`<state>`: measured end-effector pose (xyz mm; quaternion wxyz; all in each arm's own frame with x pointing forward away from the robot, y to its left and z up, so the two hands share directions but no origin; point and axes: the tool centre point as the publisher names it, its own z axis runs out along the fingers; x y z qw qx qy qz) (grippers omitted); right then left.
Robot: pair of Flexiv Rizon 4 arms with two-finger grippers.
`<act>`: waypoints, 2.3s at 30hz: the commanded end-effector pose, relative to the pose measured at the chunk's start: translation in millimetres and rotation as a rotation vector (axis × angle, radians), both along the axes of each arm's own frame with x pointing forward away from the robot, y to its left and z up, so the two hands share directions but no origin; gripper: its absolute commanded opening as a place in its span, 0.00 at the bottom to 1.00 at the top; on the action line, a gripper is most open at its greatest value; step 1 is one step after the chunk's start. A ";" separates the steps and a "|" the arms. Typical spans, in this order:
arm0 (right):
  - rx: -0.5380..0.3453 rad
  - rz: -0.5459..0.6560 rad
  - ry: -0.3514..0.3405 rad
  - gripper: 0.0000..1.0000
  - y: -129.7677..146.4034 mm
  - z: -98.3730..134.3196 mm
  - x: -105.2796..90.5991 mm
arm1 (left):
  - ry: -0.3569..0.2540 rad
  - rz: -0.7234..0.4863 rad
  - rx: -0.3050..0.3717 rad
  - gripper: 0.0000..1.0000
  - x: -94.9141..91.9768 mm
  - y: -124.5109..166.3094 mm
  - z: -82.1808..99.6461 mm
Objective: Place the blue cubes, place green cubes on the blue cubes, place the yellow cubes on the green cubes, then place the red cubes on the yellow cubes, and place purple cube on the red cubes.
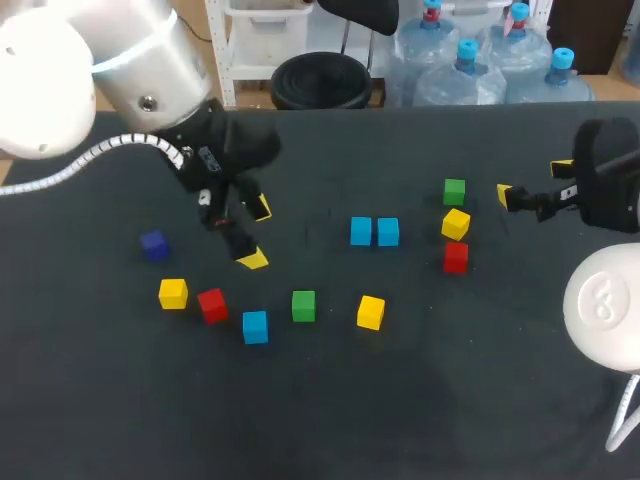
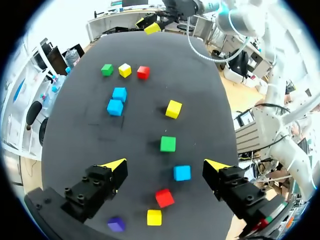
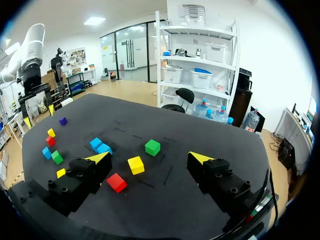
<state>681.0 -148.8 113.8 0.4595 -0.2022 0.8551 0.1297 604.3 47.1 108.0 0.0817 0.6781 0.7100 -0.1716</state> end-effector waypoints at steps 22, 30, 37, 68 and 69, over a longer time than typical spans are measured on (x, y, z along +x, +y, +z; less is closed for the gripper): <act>0.002 0.003 0.001 1.00 -1.3 0.5 -0.1 | -0.087 -0.118 0.279 1.00 42.9 -28.0 28.7; 0.002 0.003 0.001 1.00 -1.3 0.5 -0.1 | 0.054 -0.268 0.371 1.00 40.4 -79.8 -36.2; 0.002 0.003 0.001 1.00 -1.3 0.5 -0.1 | 0.106 -0.114 0.394 1.00 21.6 -38.9 -52.8; 0.002 0.003 0.001 1.00 -1.3 0.5 -0.1 | 0.023 0.037 0.267 1.00 -37.6 12.7 -83.0; 0.002 0.003 0.001 1.00 -1.3 0.5 -0.1 | 0.024 0.032 0.270 1.00 -38.5 12.1 -84.1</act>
